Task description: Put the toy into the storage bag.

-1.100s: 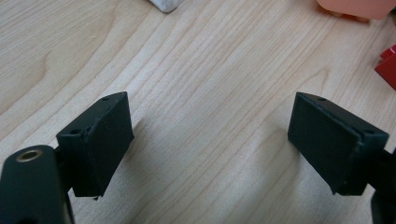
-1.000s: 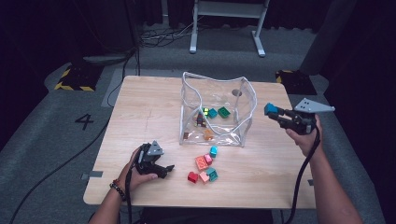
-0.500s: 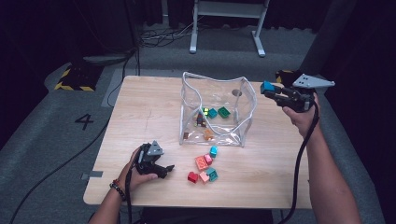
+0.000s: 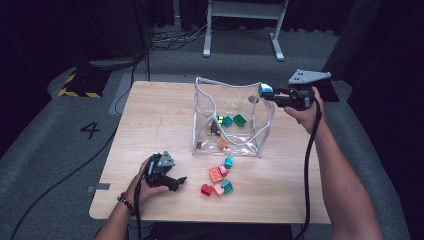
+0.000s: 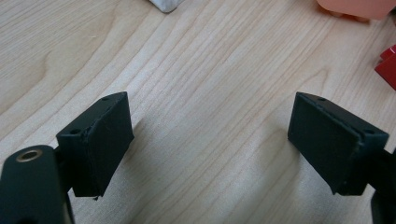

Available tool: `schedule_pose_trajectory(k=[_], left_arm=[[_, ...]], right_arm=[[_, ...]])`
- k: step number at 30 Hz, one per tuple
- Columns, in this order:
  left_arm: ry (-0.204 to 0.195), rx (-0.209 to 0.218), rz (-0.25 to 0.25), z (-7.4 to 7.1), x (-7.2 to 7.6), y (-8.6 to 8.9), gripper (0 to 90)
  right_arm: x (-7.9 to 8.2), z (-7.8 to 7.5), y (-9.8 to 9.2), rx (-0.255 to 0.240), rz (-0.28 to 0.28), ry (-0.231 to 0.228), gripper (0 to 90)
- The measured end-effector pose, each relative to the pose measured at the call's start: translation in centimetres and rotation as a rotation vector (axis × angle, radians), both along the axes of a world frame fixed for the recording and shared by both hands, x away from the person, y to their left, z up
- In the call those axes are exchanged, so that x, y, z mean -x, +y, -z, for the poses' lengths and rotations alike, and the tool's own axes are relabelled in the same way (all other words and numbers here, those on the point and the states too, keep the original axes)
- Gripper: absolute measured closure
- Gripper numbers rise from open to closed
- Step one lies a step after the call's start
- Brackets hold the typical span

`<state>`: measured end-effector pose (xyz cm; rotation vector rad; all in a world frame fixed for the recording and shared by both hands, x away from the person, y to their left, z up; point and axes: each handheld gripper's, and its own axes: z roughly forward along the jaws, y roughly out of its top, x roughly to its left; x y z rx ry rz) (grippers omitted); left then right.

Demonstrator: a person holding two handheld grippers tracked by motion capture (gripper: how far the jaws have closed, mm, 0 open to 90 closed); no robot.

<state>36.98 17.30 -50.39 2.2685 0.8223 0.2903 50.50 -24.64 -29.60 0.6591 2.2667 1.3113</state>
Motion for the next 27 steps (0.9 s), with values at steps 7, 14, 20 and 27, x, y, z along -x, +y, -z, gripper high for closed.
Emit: schedule_pose_trajectory(k=[7,14,20,27], left_arm=[[0.0,-0.005,0.003,0.0,0.0,0.0,14.1],[0.0,-0.004,0.003,0.0,0.0,0.0,14.1],[0.0,-0.004,0.003,0.0,0.0,0.0,14.1],[0.0,0.0,0.0,0.0,0.0,0.0,14.1]], right_arm=[[-1.7,0.6,3.2,0.119,-0.086,0.048,68.1],[-2.6,1.3,5.2,0.208,-0.123,0.09,68.1],[-3.2,1.9,6.6,0.29,-0.123,0.124,68.1],[-3.5,2.8,7.9,0.446,-0.158,0.182,68.0]])
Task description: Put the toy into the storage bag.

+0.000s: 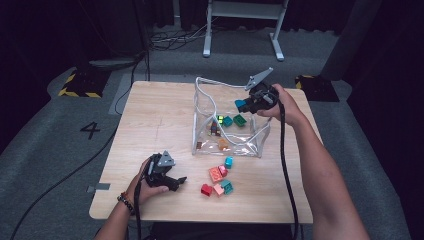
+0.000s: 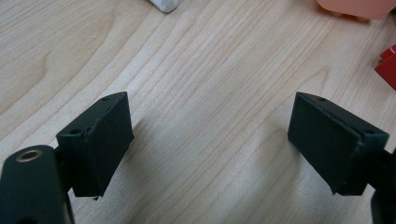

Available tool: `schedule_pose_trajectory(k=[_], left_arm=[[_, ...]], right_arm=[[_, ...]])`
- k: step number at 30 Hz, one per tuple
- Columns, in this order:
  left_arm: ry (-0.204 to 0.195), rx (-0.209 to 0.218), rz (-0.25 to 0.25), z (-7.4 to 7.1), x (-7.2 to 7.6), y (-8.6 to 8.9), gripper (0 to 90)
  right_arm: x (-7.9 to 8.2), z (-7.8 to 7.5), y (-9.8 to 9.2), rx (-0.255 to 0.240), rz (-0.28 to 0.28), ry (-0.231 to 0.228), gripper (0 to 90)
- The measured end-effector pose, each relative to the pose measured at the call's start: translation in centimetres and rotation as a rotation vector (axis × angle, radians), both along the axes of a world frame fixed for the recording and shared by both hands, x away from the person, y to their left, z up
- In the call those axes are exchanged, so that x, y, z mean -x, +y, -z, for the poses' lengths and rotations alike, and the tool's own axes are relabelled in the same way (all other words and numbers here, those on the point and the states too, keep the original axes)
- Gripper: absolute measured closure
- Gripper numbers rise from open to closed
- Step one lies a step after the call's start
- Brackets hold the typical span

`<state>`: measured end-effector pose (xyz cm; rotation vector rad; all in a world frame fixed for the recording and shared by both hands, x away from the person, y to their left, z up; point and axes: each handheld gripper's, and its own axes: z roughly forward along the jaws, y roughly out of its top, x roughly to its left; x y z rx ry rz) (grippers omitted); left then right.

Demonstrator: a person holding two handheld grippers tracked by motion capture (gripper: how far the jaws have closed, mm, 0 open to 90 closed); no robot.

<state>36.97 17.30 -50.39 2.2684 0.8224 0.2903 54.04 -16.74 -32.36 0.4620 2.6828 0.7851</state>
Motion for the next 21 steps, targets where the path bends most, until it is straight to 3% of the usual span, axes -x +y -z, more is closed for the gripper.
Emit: schedule_pose_trajectory(k=[5,10,15,17,21], left_arm=[[0.0,0.0,0.0,0.0,0.0,0.0,14.1],[-0.001,-0.001,0.0,0.0,0.0,0.0,14.1],[-0.001,-0.001,0.0,0.0,0.0,0.0,14.1],[0.0,0.0,0.001,0.0,0.0,0.0,14.1],[0.0,-0.001,0.002,0.0,0.0,0.0,14.1]], right_arm=[[-0.2,0.2,-1.0,0.065,0.011,0.014,68.0],[-0.6,0.3,-2.9,0.185,0.054,0.004,68.0],[-0.6,0.0,-4.0,0.216,0.062,0.024,68.0],[-0.5,0.1,-4.3,0.255,0.058,0.038,67.9],[-0.4,0.1,-4.4,0.242,0.055,0.03,67.2]])
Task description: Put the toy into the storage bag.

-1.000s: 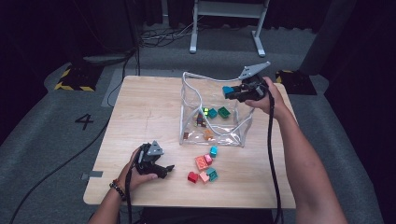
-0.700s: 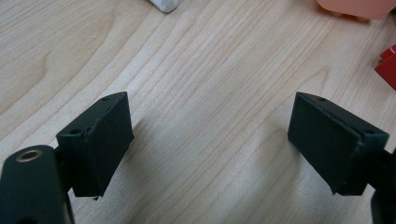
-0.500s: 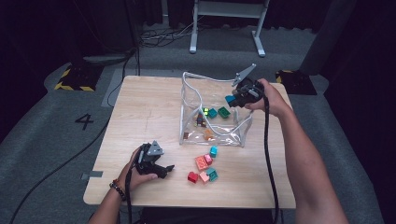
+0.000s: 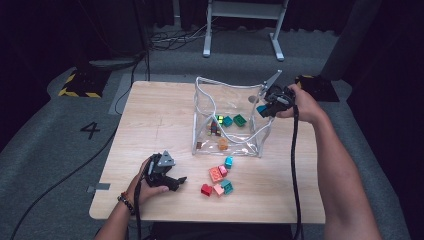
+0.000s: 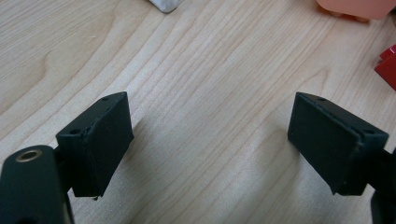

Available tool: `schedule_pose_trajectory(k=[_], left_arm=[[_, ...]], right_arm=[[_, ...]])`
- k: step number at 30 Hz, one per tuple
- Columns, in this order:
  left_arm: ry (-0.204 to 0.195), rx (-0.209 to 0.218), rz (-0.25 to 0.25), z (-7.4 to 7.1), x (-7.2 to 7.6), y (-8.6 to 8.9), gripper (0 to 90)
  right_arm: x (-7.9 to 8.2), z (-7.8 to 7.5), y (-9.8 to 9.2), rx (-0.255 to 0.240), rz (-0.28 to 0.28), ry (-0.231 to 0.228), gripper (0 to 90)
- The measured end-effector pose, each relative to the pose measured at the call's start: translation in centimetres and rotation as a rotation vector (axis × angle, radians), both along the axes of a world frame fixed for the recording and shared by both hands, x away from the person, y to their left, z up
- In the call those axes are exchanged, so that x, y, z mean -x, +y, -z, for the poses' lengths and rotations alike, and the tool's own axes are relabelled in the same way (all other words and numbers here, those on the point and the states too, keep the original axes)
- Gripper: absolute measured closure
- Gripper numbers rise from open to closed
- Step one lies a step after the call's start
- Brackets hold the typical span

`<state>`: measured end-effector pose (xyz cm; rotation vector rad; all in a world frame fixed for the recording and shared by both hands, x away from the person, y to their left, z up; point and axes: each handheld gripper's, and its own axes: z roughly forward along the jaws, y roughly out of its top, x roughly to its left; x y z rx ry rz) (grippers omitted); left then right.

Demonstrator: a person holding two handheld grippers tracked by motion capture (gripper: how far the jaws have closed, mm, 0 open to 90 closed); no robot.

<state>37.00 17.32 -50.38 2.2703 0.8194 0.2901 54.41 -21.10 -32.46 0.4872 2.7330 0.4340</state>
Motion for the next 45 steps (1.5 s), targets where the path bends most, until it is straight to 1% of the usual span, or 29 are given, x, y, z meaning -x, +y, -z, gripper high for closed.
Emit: schedule_pose_trajectory(k=[3,4,5,6,7,9,11,13,14,15,16,17,18,19,20,22,23,25,28,29,30,31,33,35,38,40,42,44,45], left_arm=[[0.0,0.002,-0.002,0.0,0.0,0.0,14.1],[0.0,0.0,0.0,0.0,0.0,0.0,14.1],[0.0,0.0,0.0,0.0,0.0,0.0,14.1],[0.0,-0.001,0.0,0.0,0.0,0.0,14.1],[0.0,0.002,-0.002,0.0,0.0,0.0,14.1],[0.0,0.002,-0.002,0.0,0.0,0.0,14.1],[0.0,0.001,-0.002,0.0,0.0,0.0,14.1],[0.0,0.002,-0.002,0.0,0.0,0.0,14.1],[0.0,0.002,-0.002,0.0,0.0,0.0,14.1],[0.0,0.002,-0.002,0.0,0.0,0.0,14.1],[-0.001,0.001,-0.002,0.0,0.0,0.0,14.1],[-0.001,0.001,-0.002,0.0,0.0,0.0,14.1],[-0.001,0.002,-0.002,0.0,0.0,0.0,14.1],[-0.001,0.001,-0.002,0.0,0.0,0.0,14.1],[-0.001,0.001,-0.002,0.0,0.0,0.0,14.1],[-0.001,-0.001,0.0,0.0,0.0,0.0,14.1],[-0.001,-0.001,-0.001,0.0,0.0,0.0,14.1],[-0.001,-0.001,0.0,0.0,0.0,0.0,14.1],[-0.001,-0.001,0.0,0.0,0.0,0.0,14.1],[-0.001,-0.001,0.0,0.0,0.0,0.0,14.1],[-0.001,-0.001,-0.001,0.0,0.0,0.0,14.1],[-0.001,-0.001,-0.001,0.0,0.0,0.0,14.1],[-0.001,-0.001,-0.001,0.0,0.0,0.0,14.1],[-0.001,0.0,-0.002,0.0,0.0,0.0,14.1],[-0.001,0.0,-0.002,0.0,0.0,0.0,14.1],[-0.001,0.0,-0.003,0.0,0.0,0.0,14.1],[-0.001,0.0,-0.003,0.0,0.0,0.0,14.1],[-0.001,0.0,-0.003,0.0,0.0,0.0,14.1],[-0.001,0.0,-0.003,0.0,0.0,0.0,14.1]], right_arm=[[0.2,0.1,0.2,-0.015,-0.015,-0.002,66.6],[0.2,0.0,0.2,-0.019,-0.017,-0.003,65.4],[0.4,0.0,0.4,-0.029,-0.017,-0.014,63.2],[0.5,-0.1,0.4,-0.046,-0.022,-0.023,63.0],[0.6,-0.2,0.4,-0.066,-0.023,-0.019,62.8],[0.9,-0.4,0.4,-0.102,-0.025,-0.03,59.6],[1.3,-0.7,0.1,-0.166,-0.024,-0.055,58.3],[1.7,-1.0,-0.2,-0.2,-0.013,-0.089,54.5],[2.1,-1.2,-0.4,-0.23,-0.005,-0.099,54.2],[2.5,-1.4,-0.8,-0.258,-0.009,-0.109,53.8],[2.9,-1.5,-1.1,-0.299,0.004,-0.122,52.0],[3.3,-1.6,-1.4,-0.333,0.022,-0.142,48.6],[3.7,-1.7,-1.7,-0.36,0.035,-0.16,47.9],[4.3,-1.8,-2.2,-0.408,0.03,-0.175,47.4],[4.6,-1.9,-2.6,-0.43,0.024,-0.191,45.4],[5.7,-2.1,-3.6,-0.504,0.053,-0.224,42.5],[6.1,-2.1,-4.0,-0.524,0.055,-0.227,41.0],[7.1,-2.0,-4.5,-0.539,0.06,-0.252,38.4],[8.5,-1.5,-5.3,-0.558,0.062,-0.277,32.7],[8.8,-1.4,-5.4,-0.565,0.063,-0.282,32.1],[9.4,-1.2,-5.6,-0.579,0.077,-0.286,30.3],[10.0,-1.0,-6.0,-0.598,0.076,-0.293,29.2],[10.9,-0.5,-6.4,-0.629,0.096,-0.292,28.1],[11.7,0.0,-6.7,-0.63,0.106,-0.309,27.3],[13.1,0.9,-6.9,-0.65,0.095,-0.305,27.3],[14.1,1.6,-7.0,-0.644,0.086,-0.311,27.4],[15.1,2.5,-7.1,-0.662,0.088,-0.292,27.7],[15.7,3.4,-7.0,-0.663,0.086,-0.283,27.9],[16.2,4.1,-6.9,-0.666,0.079,-0.274,28.0]])
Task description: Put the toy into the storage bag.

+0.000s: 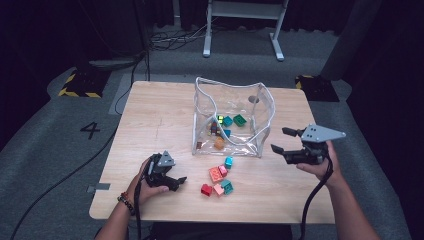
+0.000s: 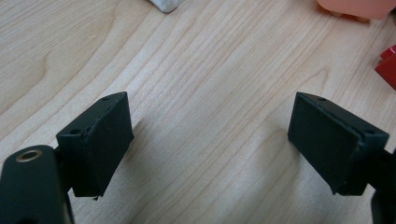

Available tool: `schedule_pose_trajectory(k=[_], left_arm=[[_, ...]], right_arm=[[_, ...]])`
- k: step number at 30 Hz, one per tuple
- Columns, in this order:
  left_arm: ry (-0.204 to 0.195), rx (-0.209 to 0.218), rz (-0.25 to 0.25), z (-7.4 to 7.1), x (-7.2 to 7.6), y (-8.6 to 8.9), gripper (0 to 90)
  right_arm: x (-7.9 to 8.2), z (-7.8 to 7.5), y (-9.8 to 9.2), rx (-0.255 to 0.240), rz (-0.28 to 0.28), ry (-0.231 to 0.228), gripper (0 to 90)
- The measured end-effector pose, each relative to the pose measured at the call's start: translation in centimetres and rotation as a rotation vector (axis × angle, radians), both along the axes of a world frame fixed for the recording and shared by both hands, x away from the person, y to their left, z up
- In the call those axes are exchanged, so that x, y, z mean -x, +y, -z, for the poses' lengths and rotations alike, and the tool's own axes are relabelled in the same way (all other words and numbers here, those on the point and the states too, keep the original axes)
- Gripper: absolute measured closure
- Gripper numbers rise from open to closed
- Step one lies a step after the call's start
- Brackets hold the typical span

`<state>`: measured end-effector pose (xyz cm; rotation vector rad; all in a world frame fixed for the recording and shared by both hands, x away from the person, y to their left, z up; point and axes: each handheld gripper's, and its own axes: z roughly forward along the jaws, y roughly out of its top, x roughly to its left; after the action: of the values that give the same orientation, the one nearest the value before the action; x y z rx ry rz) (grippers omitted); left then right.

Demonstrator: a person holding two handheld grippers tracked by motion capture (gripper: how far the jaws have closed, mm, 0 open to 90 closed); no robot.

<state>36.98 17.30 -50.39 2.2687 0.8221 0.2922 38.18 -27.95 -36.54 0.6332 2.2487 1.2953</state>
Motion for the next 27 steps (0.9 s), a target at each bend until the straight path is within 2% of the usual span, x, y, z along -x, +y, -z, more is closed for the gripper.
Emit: schedule_pose_trajectory(k=[2,5,9,12,15,19,21,23,25,27], left_arm=[[0.0,0.0,0.0,0.0,0.0,0.0,14.1],[0.0,0.0,0.0,0.0,0.0,0.0,14.1],[0.0,-0.001,0.001,0.0,0.0,0.0,14.1],[0.0,0.0,0.0,0.0,0.0,0.0,14.1],[0.001,-0.002,0.002,0.0,0.0,0.0,14.1],[0.001,0.0,0.0,0.0,0.0,0.0,14.1],[0.001,-0.002,0.002,0.0,0.0,0.0,14.1],[0.001,-0.002,0.002,0.0,0.0,0.0,14.1],[0.001,-0.002,0.002,0.0,0.0,0.0,14.1],[0.001,-0.002,0.002,0.0,0.0,0.0,14.1]], right_arm=[[0.6,1.3,0.3,-0.023,-0.023,0.023,28.5],[1.5,3.6,1.2,-0.017,-0.073,0.059,28.8],[2.0,6.5,3.7,0.039,-0.113,0.099,29.7],[2.1,8.1,5.2,0.053,-0.155,0.145,30.1],[2.5,10.0,7.6,0.115,-0.212,0.185,30.1],[3.1,11.6,9.7,0.14,-0.261,0.229,30.0],[3.0,12.3,10.4,0.156,-0.281,0.225,30.0],[3.1,12.8,11.0,0.163,-0.275,0.271,30.6],[2.9,13.2,11.4,0.173,-0.289,0.253,30.8],[2.8,13.5,11.7,0.168,-0.286,0.271,31.2]])
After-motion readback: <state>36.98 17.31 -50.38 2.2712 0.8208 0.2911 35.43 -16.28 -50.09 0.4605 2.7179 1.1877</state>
